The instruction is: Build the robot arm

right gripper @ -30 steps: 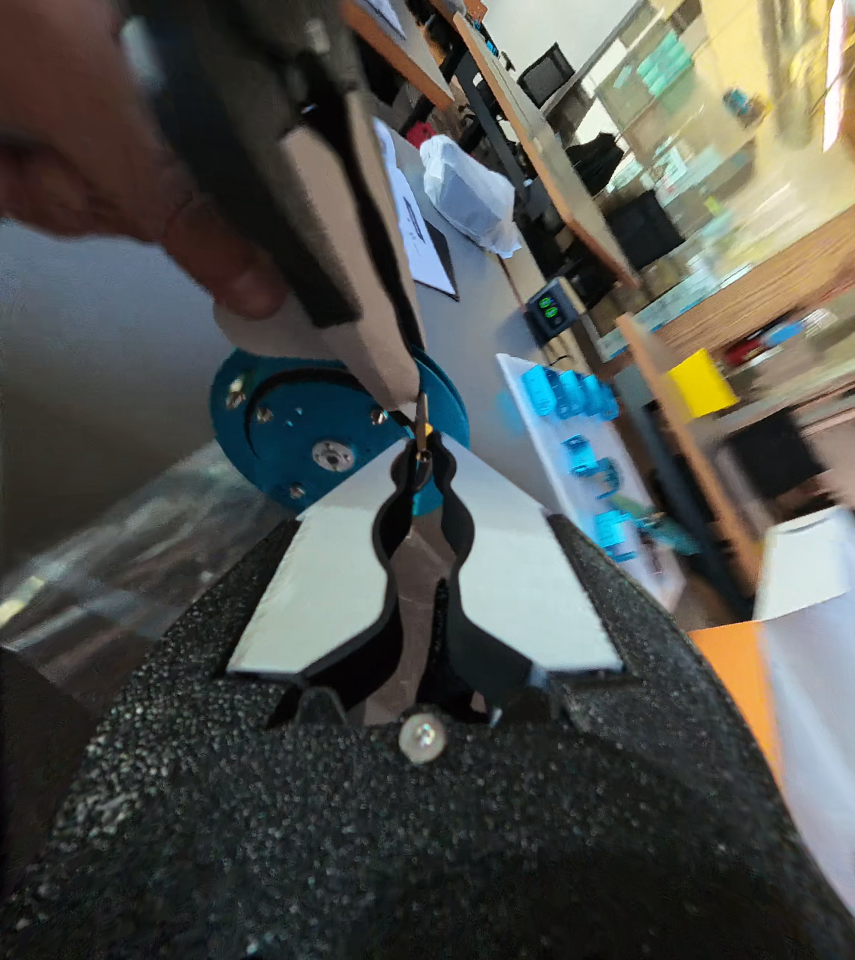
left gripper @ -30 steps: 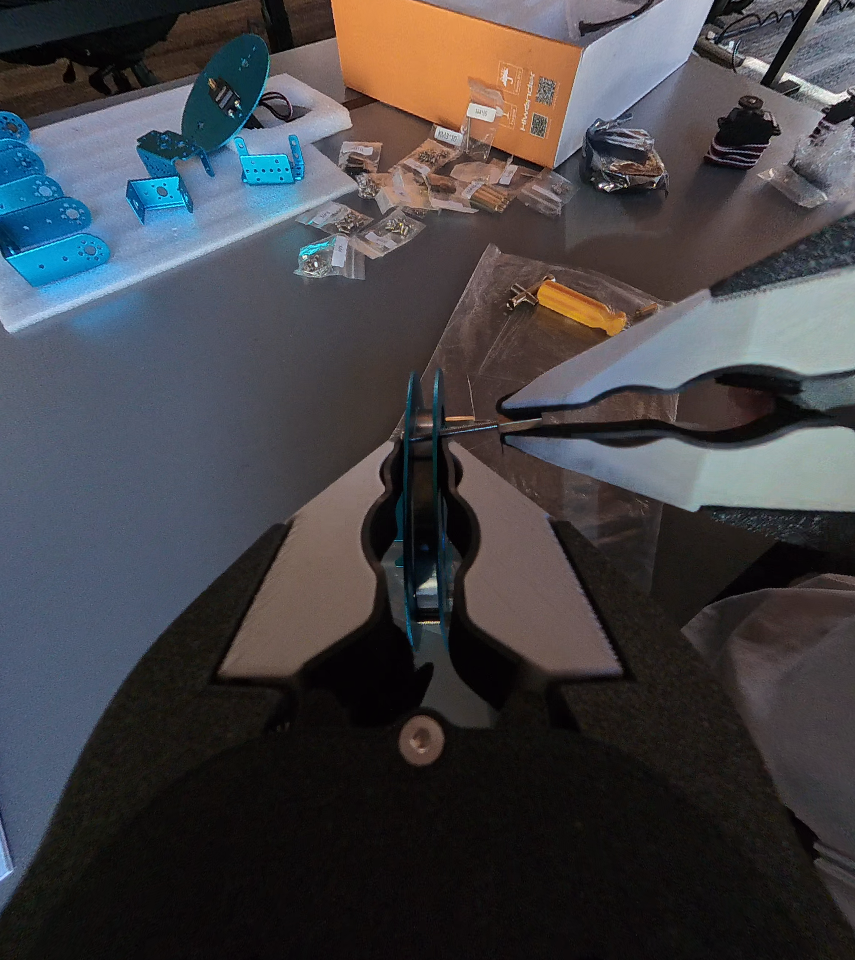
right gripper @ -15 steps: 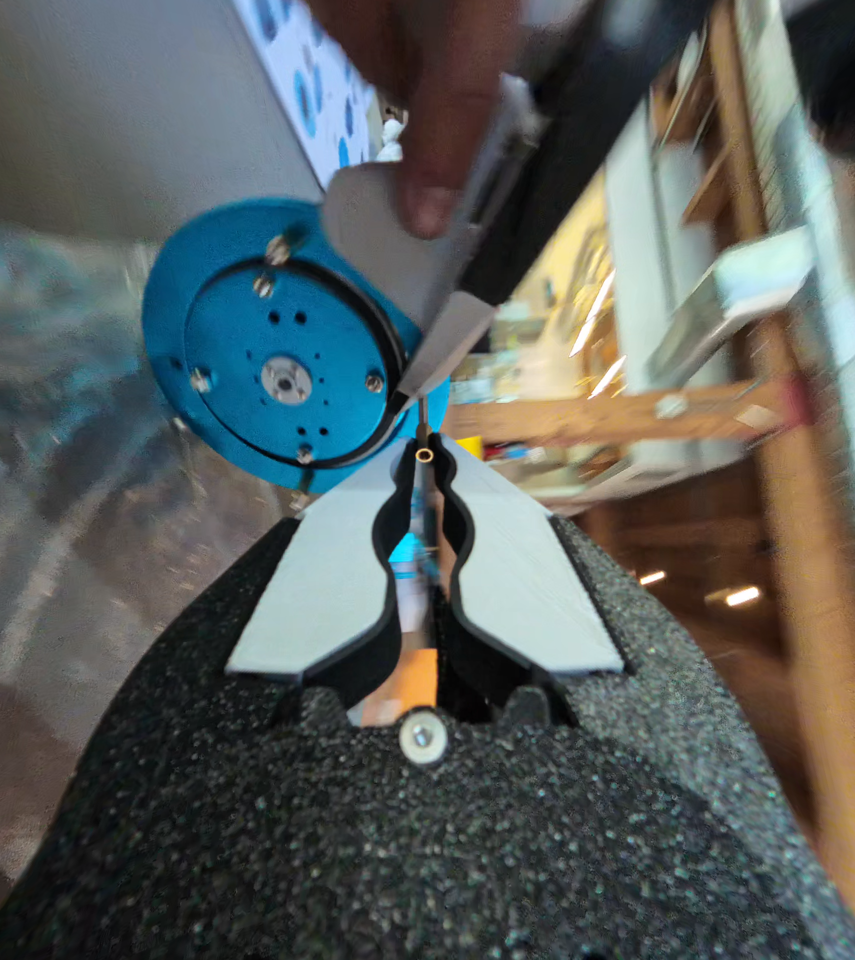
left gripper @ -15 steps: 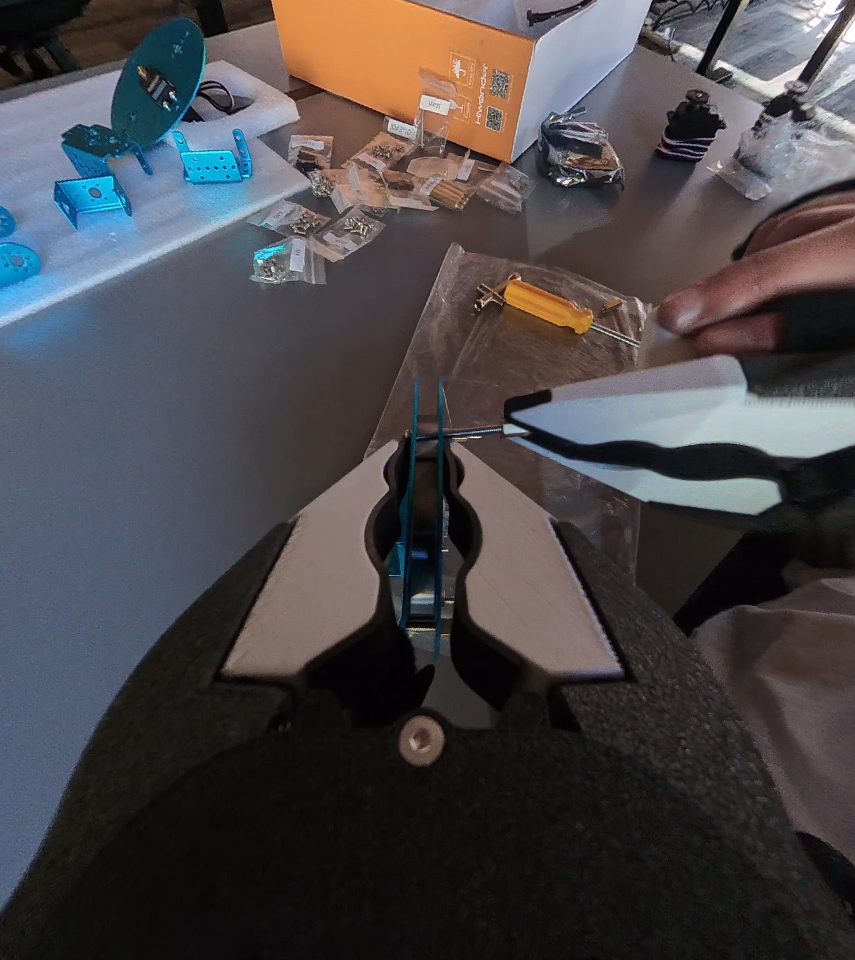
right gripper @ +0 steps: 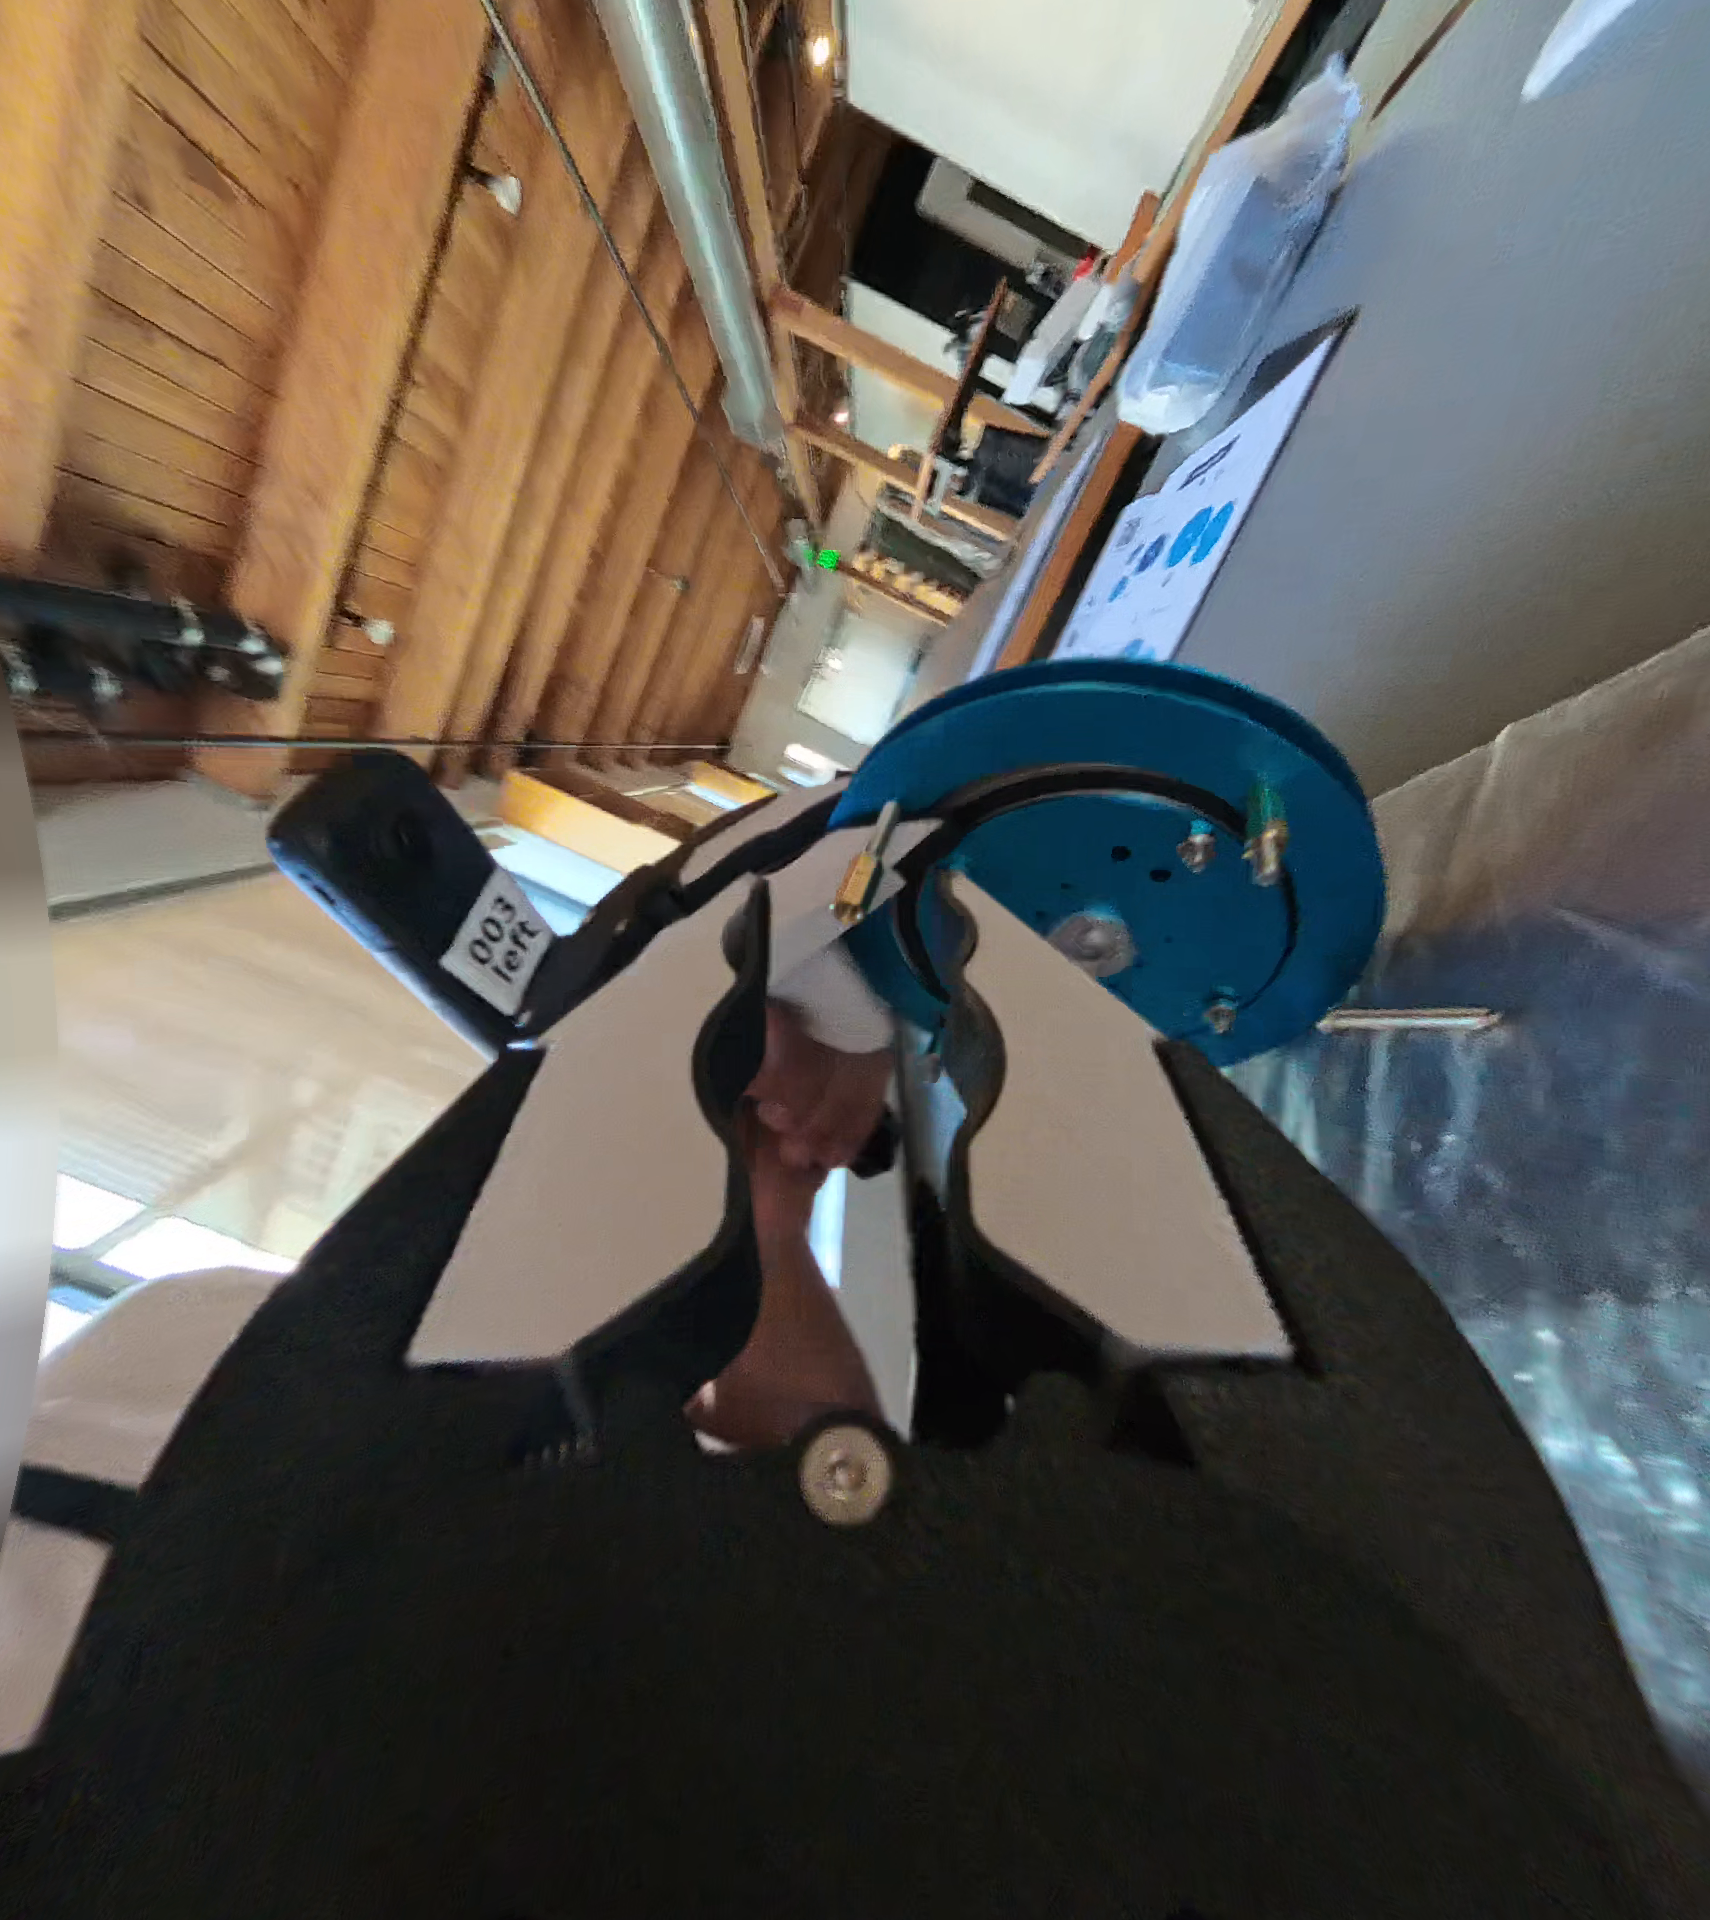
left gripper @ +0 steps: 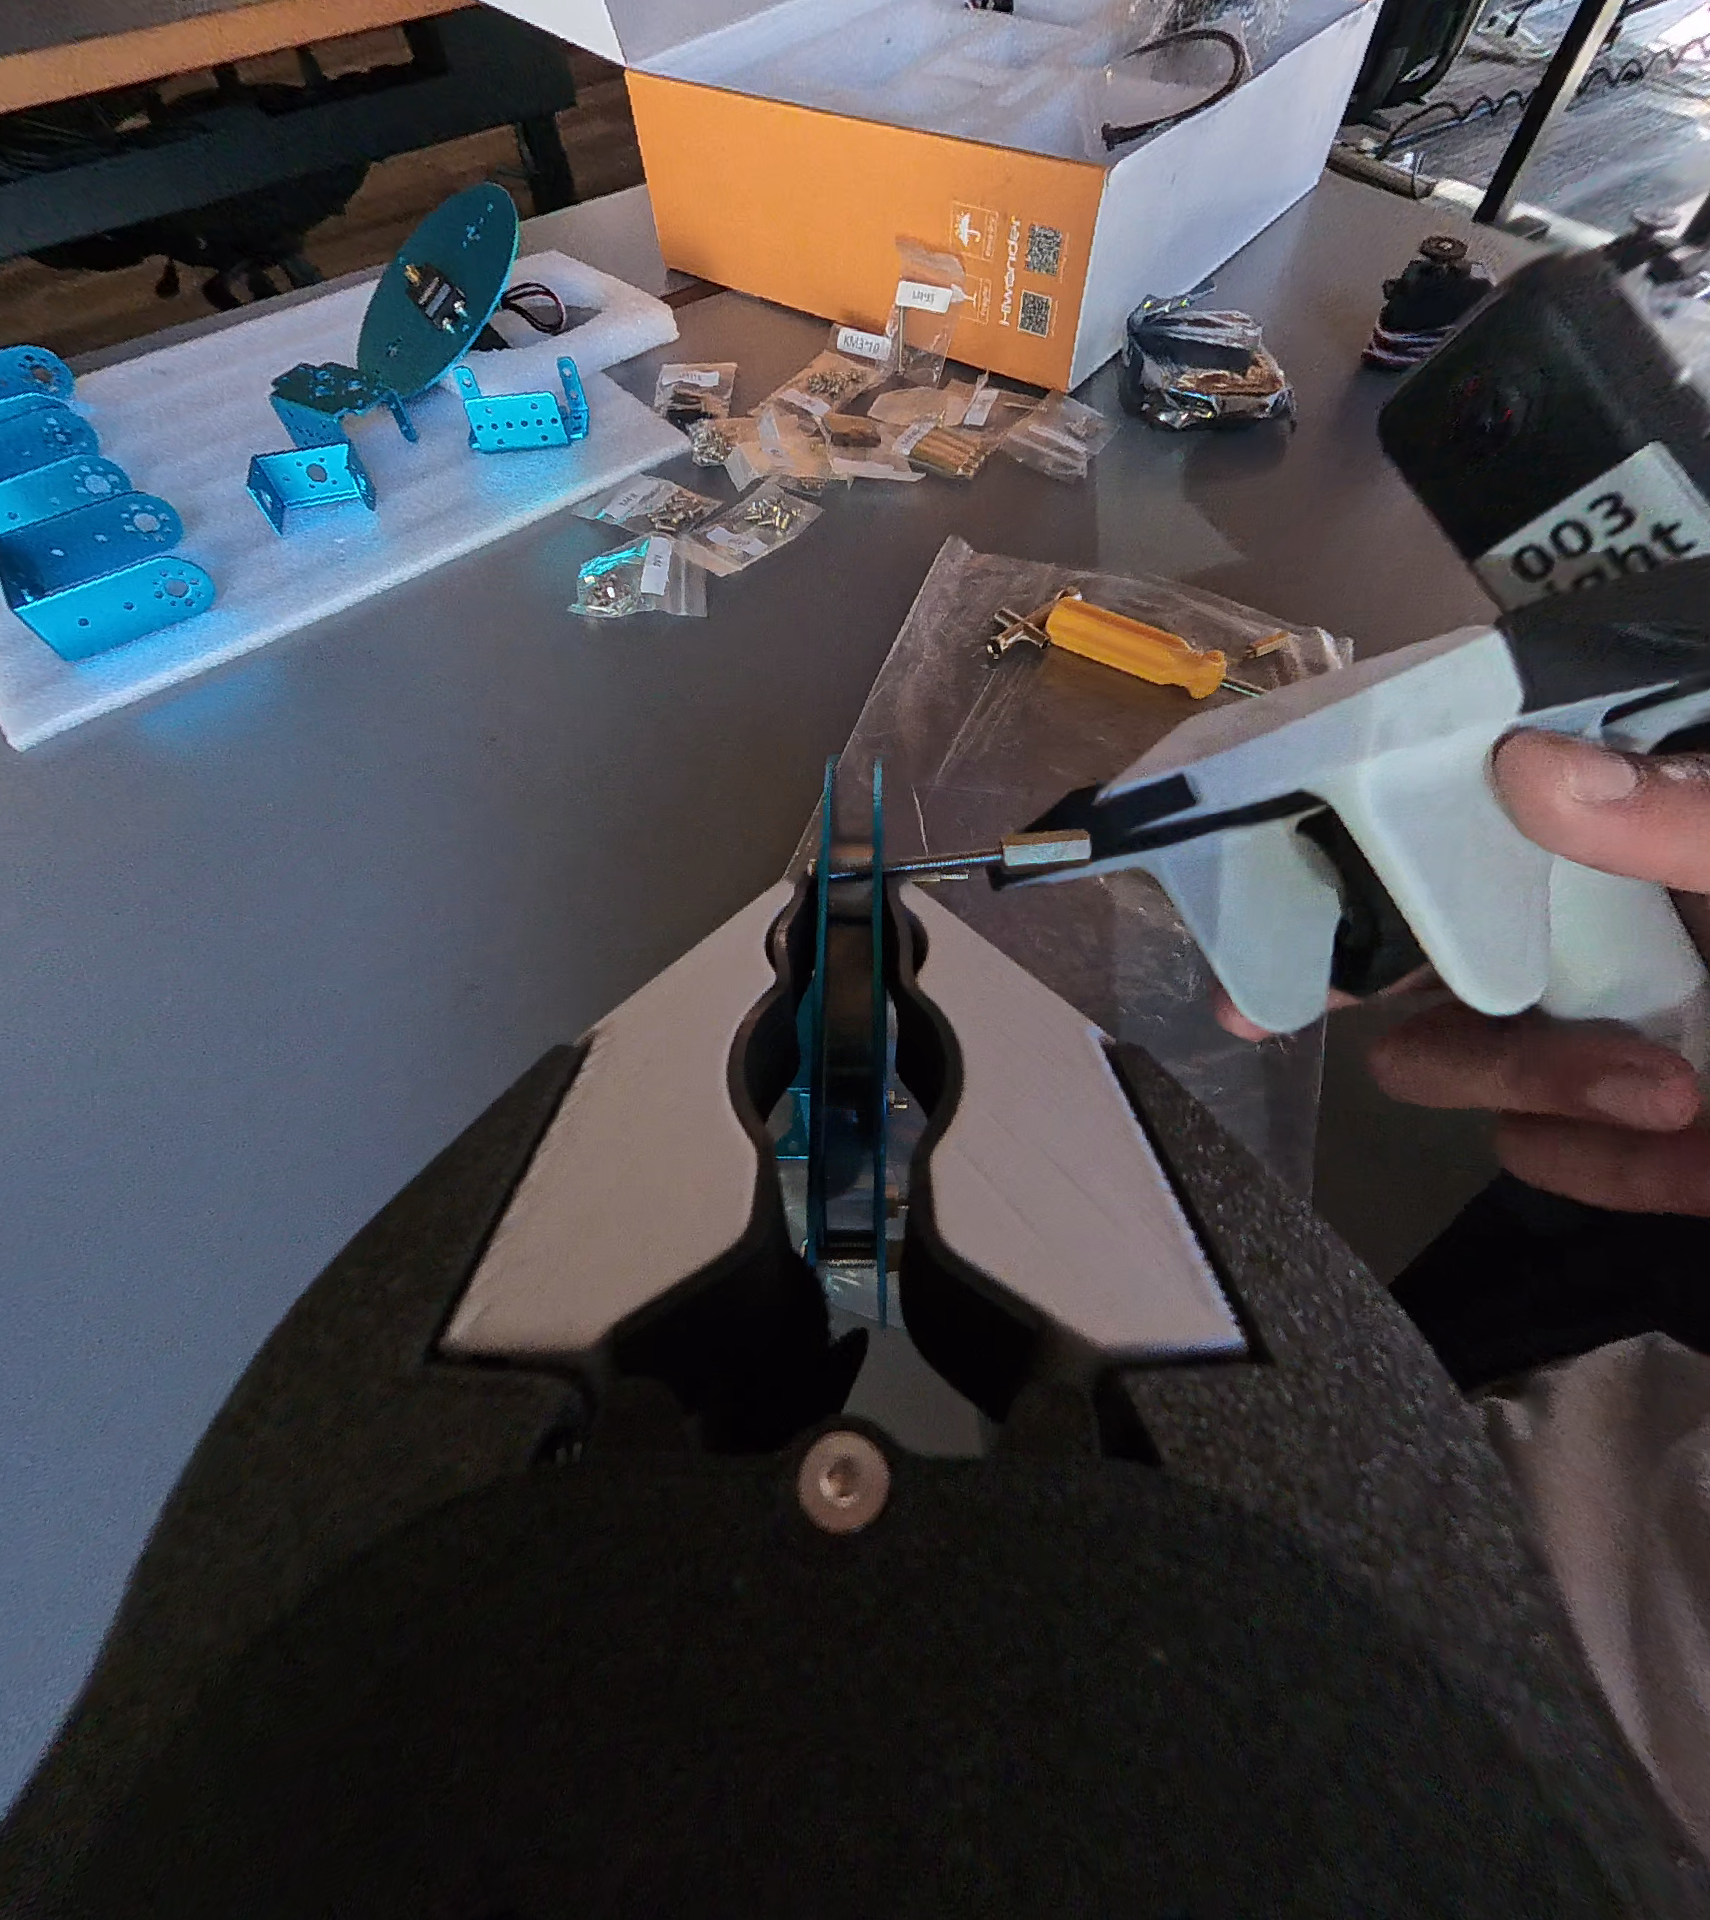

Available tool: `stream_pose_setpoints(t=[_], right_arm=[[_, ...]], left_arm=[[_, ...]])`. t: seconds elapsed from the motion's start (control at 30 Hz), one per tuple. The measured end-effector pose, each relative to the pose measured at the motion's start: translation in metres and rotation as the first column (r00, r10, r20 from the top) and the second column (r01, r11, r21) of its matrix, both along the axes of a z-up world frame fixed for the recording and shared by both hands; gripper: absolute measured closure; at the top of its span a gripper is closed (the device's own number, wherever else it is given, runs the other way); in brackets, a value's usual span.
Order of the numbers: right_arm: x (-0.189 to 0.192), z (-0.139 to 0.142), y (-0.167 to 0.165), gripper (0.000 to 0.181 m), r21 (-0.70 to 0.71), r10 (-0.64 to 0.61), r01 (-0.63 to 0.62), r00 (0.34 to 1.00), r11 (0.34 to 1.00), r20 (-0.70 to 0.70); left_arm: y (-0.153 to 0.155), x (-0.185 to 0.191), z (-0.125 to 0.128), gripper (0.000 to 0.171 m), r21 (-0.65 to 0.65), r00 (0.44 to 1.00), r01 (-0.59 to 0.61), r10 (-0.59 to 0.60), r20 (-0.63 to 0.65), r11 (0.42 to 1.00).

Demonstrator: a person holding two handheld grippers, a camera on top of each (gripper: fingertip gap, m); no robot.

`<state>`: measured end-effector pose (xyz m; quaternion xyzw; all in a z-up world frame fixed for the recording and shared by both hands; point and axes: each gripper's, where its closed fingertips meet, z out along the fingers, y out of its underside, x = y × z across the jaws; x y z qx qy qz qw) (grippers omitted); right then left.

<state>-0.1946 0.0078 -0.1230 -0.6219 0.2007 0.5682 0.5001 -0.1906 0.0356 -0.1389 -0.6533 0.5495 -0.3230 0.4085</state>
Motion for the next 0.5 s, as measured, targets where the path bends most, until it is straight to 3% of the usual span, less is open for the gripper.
stream_pose_setpoints(t=[0.1,0.23,0.5], right_arm=[[-0.0057,0.0020,-0.0032,0.165,-0.003,-0.009,0.008,0.999,1.000,-0.043],[0.0001,-0.0010,-0.0030,0.173,-0.008,-0.079,0.080,0.996,0.997,0.041],[-0.0014,-0.0006,-0.0020,0.175,-0.004,-0.105,0.106,0.992,0.994,0.071]], left_arm=[[-0.0015,0.0002,0.0000,0.161,0.027,1.000,-0.005,0.005,-0.002,1.000],[-0.0030,0.0013,0.0002,0.161,0.021,1.000,0.012,-0.012,0.007,1.000],[-0.0058,-0.0009,0.0003,0.161,0.033,1.000,0.015,-0.015,0.005,0.999]])
